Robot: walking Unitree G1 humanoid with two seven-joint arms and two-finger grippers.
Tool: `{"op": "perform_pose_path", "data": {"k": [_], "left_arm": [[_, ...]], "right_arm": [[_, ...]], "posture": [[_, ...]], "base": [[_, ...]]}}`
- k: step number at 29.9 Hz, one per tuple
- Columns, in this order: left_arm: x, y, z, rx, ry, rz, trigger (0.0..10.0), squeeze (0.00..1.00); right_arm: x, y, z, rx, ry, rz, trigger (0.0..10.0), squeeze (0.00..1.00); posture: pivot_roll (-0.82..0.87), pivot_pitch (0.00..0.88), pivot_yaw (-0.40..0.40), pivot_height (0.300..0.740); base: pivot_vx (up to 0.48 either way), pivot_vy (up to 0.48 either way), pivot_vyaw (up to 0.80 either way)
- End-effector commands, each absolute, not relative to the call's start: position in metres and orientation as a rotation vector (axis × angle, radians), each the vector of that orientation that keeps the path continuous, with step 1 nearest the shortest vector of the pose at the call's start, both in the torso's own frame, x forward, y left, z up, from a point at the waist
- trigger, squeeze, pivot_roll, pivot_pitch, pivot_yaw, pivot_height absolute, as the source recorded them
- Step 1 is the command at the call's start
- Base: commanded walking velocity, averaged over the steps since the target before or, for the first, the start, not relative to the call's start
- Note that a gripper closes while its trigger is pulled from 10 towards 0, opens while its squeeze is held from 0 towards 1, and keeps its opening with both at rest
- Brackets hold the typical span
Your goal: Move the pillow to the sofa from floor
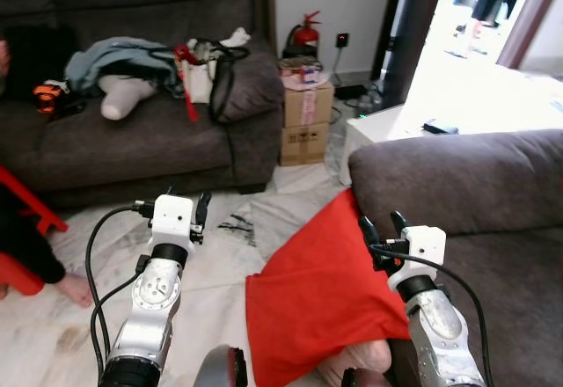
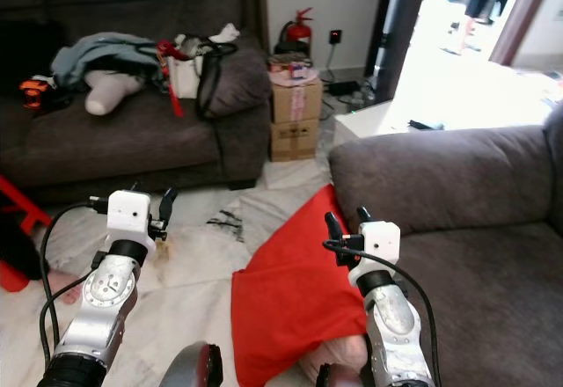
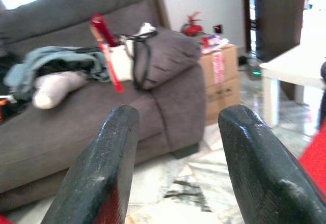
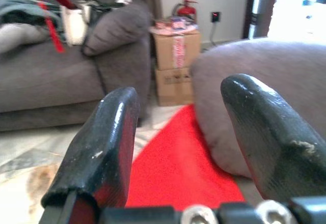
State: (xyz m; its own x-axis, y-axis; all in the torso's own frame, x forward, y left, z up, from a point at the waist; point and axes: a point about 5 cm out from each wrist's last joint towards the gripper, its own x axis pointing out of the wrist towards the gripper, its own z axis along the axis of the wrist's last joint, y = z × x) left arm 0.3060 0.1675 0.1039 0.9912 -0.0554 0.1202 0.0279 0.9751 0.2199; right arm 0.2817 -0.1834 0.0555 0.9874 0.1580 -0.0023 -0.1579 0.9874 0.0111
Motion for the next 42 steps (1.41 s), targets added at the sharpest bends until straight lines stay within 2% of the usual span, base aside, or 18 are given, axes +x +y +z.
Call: {"op": "perform_pose_path", "data": {"k": [1, 10, 15, 23, 33, 42], "left_arm": [[0.309, 0.172, 0.101, 0.231, -0.098, -0.041, 10.0, 0.00], [0.308, 0.177, 0.092, 0.235, -0.062, -0.034, 10.0, 0.00], [0.310, 0.176, 0.093, 0.233, -0.064, -0.033, 10.0, 0.00], [0.311, 0.175, 0.096, 0.231, -0.079, -0.035, 10.0, 0.00], [0.309, 0.187, 0.082, 0.175, -0.005, 0.016, 10.0, 0.00], [0.308, 0.185, 0.080, 0.172, -0.005, -0.001, 10.0, 0.00]], "right_arm": [[0.285, -0.183, 0.056, 0.028, 0.010, 0.149, 10.0, 0.00], [0.279, -0.199, 0.032, 0.090, 0.115, 0.036, 10.0, 0.00], [0.271, -0.213, 0.006, 0.106, 0.280, -0.060, 10.0, 0.00], [0.272, -0.202, -0.009, 0.122, 0.397, -0.050, 10.0, 0.00], [0.274, -0.191, -0.010, 0.175, 0.397, -0.027, 10.0, 0.00], [0.274, -0.197, -0.005, 0.204, 0.321, -0.059, 10.0, 0.00]], "posture": [[-0.05, 0.000, 0.032, 0.629], [-0.07, 0.000, 0.034, 0.629], [-0.07, 0.018, 0.037, 0.629], [-0.04, 0.058, 0.020, 0.629], [-0.03, 0.076, 0.005, 0.629], [-0.05, 0.068, 0.027, 0.629]], "base": [[0.000, 0.000, 0.00], [0.000, 0.000, 0.00], [0.000, 0.000, 0.00], [0.000, 0.000, 0.00], [0.000, 0.000, 0.00], [0.000, 0.000, 0.00]]}}
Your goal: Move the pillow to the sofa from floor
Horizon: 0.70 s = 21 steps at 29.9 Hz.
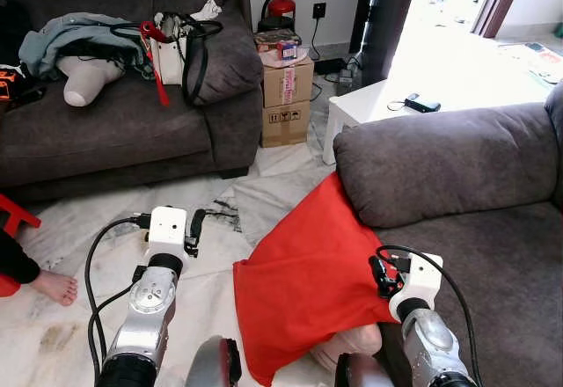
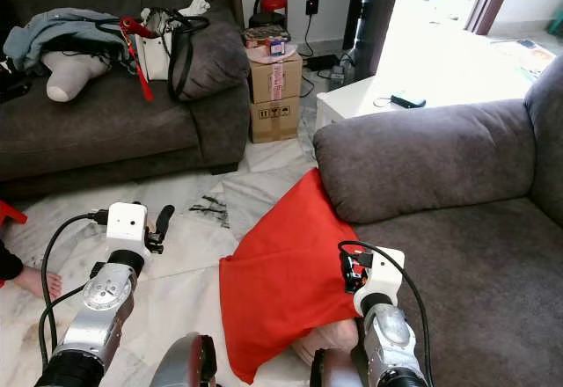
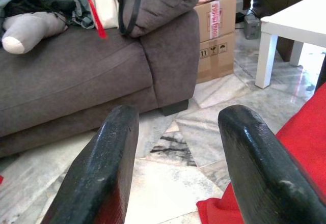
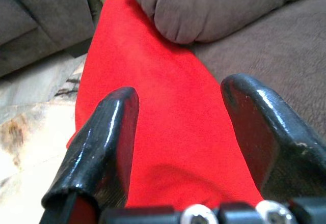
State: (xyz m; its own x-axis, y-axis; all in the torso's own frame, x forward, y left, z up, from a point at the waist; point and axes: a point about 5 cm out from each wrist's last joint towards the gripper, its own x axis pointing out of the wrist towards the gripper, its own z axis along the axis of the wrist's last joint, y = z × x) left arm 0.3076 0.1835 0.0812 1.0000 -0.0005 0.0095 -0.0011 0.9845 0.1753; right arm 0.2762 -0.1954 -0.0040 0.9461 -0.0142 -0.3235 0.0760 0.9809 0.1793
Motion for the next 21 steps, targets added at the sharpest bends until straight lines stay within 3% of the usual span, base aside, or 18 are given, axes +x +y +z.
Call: {"op": "perform_pose_path", "data": {"k": [1, 10, 15, 21], "left_arm": [[0.3081, 0.1857, 0.0807, 0.171, -0.005, 0.000, 10.0, 0.00], [0.3102, 0.1824, 0.0758, 0.159, 0.030, -0.030, 10.0, 0.00], [0.3103, 0.1861, 0.0772, 0.166, 0.034, -0.024, 10.0, 0.00], [0.3046, 0.1874, 0.0792, 0.161, 0.024, -0.014, 10.0, 0.00]], "right_arm": [[0.2740, -0.1977, -0.0046, 0.205, 0.314, -0.058, 10.0, 0.00], [0.2709, -0.2021, -0.0069, 0.195, 0.324, -0.068, 10.0, 0.00], [0.2712, -0.2017, -0.0096, 0.173, 0.364, -0.073, 10.0, 0.00], [0.2656, -0.2075, -0.0139, 0.149, 0.390, -0.094, 10.0, 0.00]], "posture": [[-0.05, 0.069, 0.028, 0.629], [-0.05, 0.098, 0.043, 0.629], [-0.03, 0.182, 0.036, 0.629], [-0.03, 0.215, 0.023, 0.629]], "base": [[0.000, 0.000, 0.00], [0.000, 0.000, 0.00], [0.000, 0.000, 0.00], [0.000, 0.000, 0.00]]}}
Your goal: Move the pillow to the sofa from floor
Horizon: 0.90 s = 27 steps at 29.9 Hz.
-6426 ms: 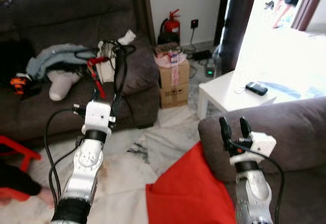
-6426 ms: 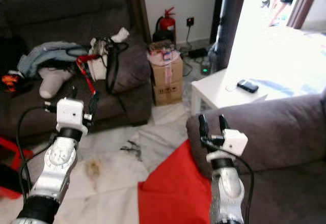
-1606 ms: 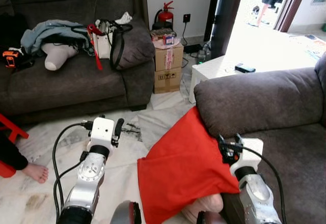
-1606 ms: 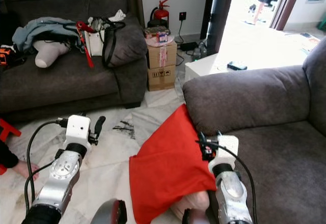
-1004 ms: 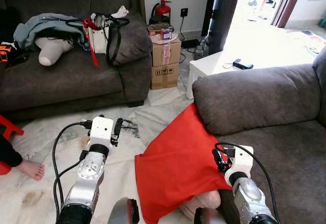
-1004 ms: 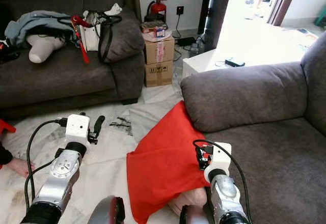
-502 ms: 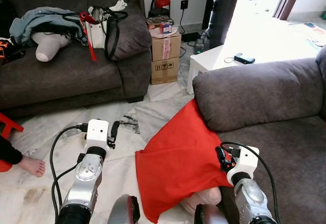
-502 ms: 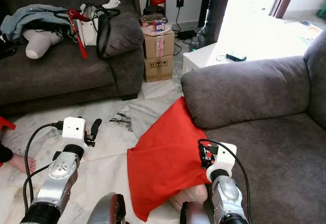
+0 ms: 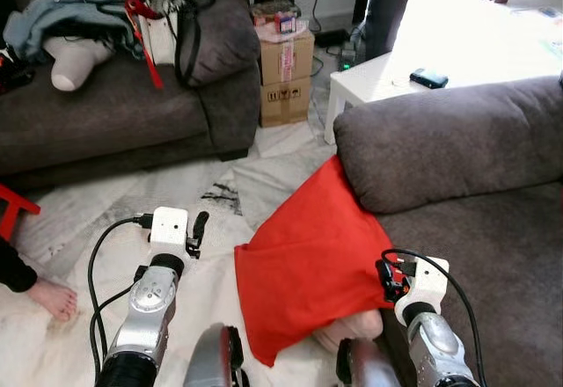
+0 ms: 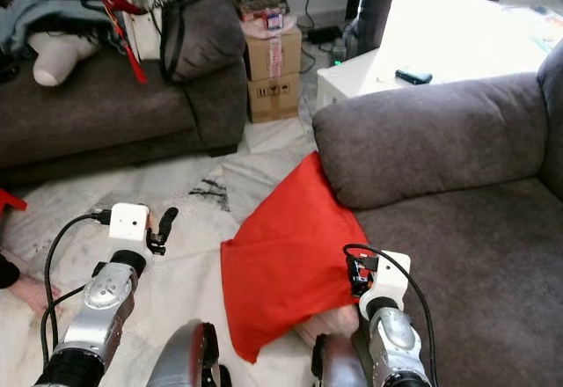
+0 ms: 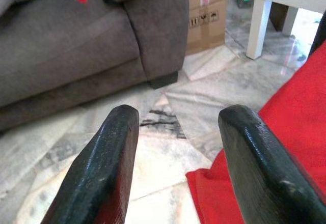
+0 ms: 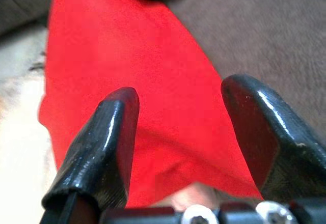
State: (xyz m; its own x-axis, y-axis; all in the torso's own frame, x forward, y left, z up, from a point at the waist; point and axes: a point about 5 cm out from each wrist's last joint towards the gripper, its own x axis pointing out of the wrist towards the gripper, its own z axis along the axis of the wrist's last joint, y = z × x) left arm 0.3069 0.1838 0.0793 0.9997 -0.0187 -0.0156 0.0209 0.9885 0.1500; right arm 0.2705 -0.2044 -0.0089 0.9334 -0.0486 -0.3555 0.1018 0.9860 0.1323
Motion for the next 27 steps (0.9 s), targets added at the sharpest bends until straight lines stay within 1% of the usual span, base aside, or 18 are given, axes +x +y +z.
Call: {"op": "perform_pose_path", "data": {"k": [1, 2, 3, 6, 7, 10, 11, 14, 20, 27], "left_arm": [[0.304, 0.187, 0.080, 0.161, 0.023, -0.017, 10.0, 0.00], [0.304, 0.187, 0.080, 0.161, 0.023, -0.017, 10.0, 0.00], [0.303, 0.187, 0.080, 0.160, 0.023, -0.014, 10.0, 0.00], [0.300, 0.189, 0.079, 0.157, 0.026, 0.001, 10.0, 0.00], [0.296, 0.192, 0.078, 0.156, 0.029, 0.012, 10.0, 0.00], [0.284, 0.196, 0.076, 0.160, 0.037, 0.024, 10.0, 0.00], [0.284, 0.196, 0.076, 0.160, 0.037, 0.024, 10.0, 0.00], [0.276, 0.199, 0.075, 0.161, 0.045, 0.038, 10.0, 0.00], [0.271, 0.204, 0.077, 0.165, 0.054, 0.057, 10.0, 0.00], [0.269, 0.205, 0.078, 0.166, 0.060, 0.064, 10.0, 0.00]], "right_arm": [[0.265, -0.209, -0.015, 0.151, 0.396, -0.101, 10.0, 0.00], [0.265, -0.209, -0.015, 0.151, 0.396, -0.101, 10.0, 0.00], [0.265, -0.210, -0.015, 0.150, 0.397, -0.099, 10.0, 0.00], [0.265, -0.209, -0.015, 0.145, 0.401, -0.085, 10.0, 0.00], [0.267, -0.208, -0.013, 0.151, 0.394, -0.071, 10.0, 1.00], [0.269, -0.207, -0.011, 0.156, 0.378, -0.061, 10.0, 1.00], [0.269, -0.207, -0.011, 0.156, 0.378, -0.061, 10.0, 1.00], [0.272, -0.205, -0.007, 0.144, 0.366, -0.005, 10.0, 1.00], [0.276, -0.207, -0.002, 0.120, 0.358, 0.080, 10.0, 1.00], [0.276, -0.209, -0.003, 0.097, 0.368, 0.088, 10.0, 1.00]], "posture": [[-0.03, 0.222, 0.016, 0.629], [-0.03, 0.222, 0.016, 0.629], [-0.02, 0.247, 0.006, 0.629], [-0.02, 0.259, 0.001, 0.629], [-0.02, 0.276, -0.007, 0.629], [-0.01, 0.291, -0.015, 0.629], [-0.01, 0.291, -0.015, 0.629], [0.00, 0.303, -0.026, 0.629], [0.00, 0.322, -0.037, 0.629], [0.00, 0.326, -0.039, 0.629]], "base": [[0.000, 0.000, 0.00], [0.000, 0.000, 0.00], [0.000, 0.000, 0.00], [0.000, 0.000, 0.00], [0.000, 0.000, 0.00], [0.000, 0.000, 0.00], [0.000, 0.000, 0.00], [0.000, 0.000, 0.00], [0.000, 0.000, 0.00], [0.000, 0.000, 0.00]]}}
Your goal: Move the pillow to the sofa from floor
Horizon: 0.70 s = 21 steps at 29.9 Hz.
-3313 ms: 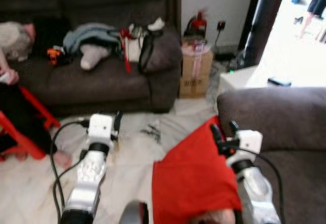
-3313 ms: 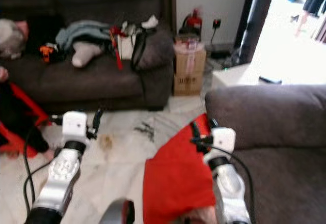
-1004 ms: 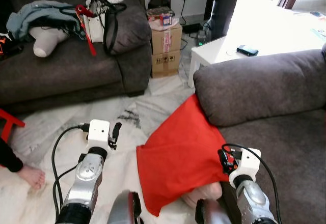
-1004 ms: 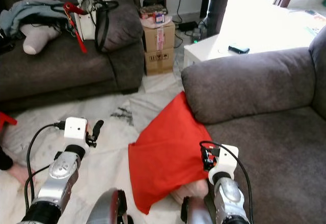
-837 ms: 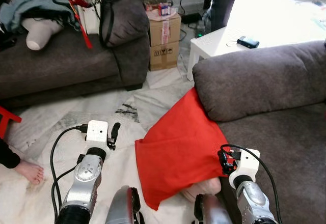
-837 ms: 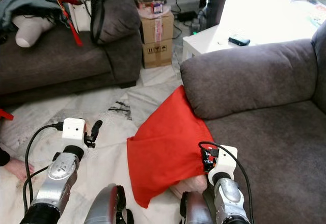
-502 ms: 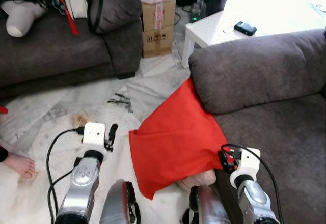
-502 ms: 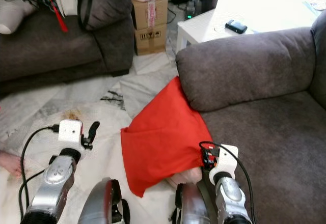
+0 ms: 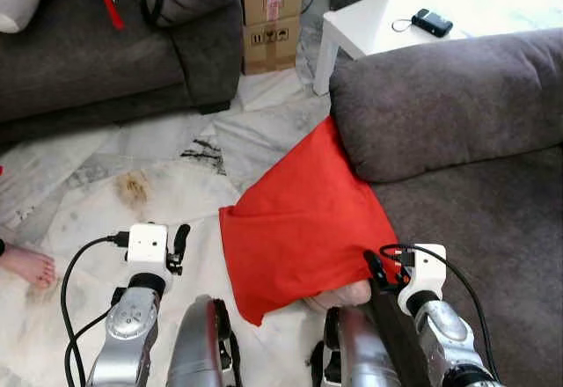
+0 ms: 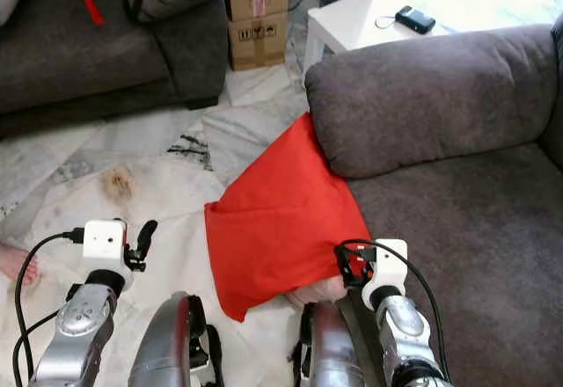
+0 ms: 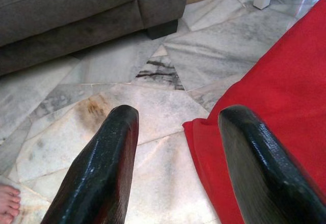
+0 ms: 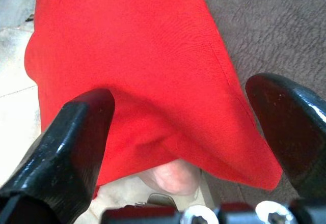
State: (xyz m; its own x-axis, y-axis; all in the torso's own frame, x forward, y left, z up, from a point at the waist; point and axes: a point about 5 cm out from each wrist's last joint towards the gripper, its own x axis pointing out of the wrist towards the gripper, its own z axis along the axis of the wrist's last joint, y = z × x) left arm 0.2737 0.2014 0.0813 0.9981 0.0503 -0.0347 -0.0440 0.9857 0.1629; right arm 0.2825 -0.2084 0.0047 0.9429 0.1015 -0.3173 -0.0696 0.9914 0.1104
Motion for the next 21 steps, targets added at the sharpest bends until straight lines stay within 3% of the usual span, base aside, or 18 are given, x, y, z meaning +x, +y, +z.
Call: {"op": "perform_pose_path", "data": {"k": [1, 20, 21], "left_arm": [[0.269, 0.205, 0.079, 0.166, 0.059, 0.064, 10.0, 0.00], [0.271, 0.204, 0.088, 0.169, 0.046, 0.056, 10.0, 0.00], [0.270, 0.204, 0.089, 0.167, 0.044, 0.056, 10.0, 0.00]], "right_arm": [[0.276, -0.210, -0.003, 0.095, 0.367, 0.083, 10.0, 1.00], [0.276, -0.204, -0.005, 0.063, 0.391, 0.049, 10.0, 1.00], [0.277, -0.204, -0.005, 0.053, 0.391, 0.053, 10.0, 0.00]], "posture": [[0.00, 0.326, -0.039, 0.629], [0.02, 0.334, -0.034, 0.629], [0.02, 0.337, -0.036, 0.629]], "base": [[0.000, 0.000, 0.00], [0.000, 0.000, 0.00], [0.000, 0.000, 0.00]]}}
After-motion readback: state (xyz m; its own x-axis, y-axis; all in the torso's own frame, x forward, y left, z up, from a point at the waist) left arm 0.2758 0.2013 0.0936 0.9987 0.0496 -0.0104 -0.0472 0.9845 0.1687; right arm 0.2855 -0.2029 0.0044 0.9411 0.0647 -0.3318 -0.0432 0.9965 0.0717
